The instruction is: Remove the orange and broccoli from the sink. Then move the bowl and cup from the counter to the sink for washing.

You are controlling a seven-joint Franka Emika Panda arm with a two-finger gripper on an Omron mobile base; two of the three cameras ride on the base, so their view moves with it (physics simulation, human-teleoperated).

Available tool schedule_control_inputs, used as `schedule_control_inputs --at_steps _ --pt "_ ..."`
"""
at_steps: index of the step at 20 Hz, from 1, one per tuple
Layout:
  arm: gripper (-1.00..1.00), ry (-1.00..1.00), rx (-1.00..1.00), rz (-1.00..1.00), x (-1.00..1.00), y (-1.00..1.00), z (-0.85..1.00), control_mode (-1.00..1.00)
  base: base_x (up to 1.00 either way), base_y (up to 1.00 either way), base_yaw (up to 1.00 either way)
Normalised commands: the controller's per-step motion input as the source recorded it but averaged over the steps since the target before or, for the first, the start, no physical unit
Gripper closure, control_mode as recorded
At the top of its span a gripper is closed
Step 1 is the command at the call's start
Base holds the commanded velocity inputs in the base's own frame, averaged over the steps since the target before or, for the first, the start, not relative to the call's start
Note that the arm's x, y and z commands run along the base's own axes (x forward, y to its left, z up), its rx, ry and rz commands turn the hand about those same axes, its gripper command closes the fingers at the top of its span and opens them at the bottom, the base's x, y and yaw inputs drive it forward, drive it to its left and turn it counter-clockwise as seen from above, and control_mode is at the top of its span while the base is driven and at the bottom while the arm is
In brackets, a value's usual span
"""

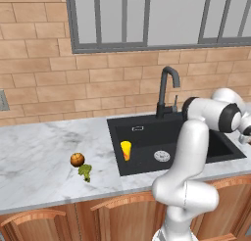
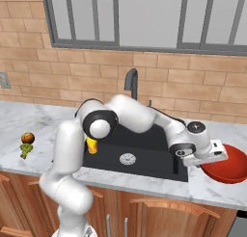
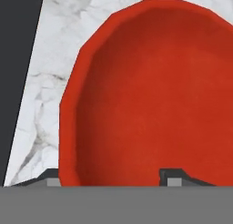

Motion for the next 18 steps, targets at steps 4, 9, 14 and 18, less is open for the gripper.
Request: schedule_control_inputs --at_steps 4,9,14,18 --pt "1.0 0.08 0.01 0.0 0.0 -0.04 -0.12 -1.0 0.0 0.0 0.0" --pt "1.0 0.05 0.02 0.0 0.0 0.0 -0.03 -1.0 0.0 0.0 0.0" --pt "1.0 0.01 0.01 0.05 -0.02 0.07 0.2 -1.0 0.0 0.0 0.0" --pt "1.0 0.06 0.0 0.11 -0.14 0.18 0.32 -1.0 0.0 0.0 0.0"
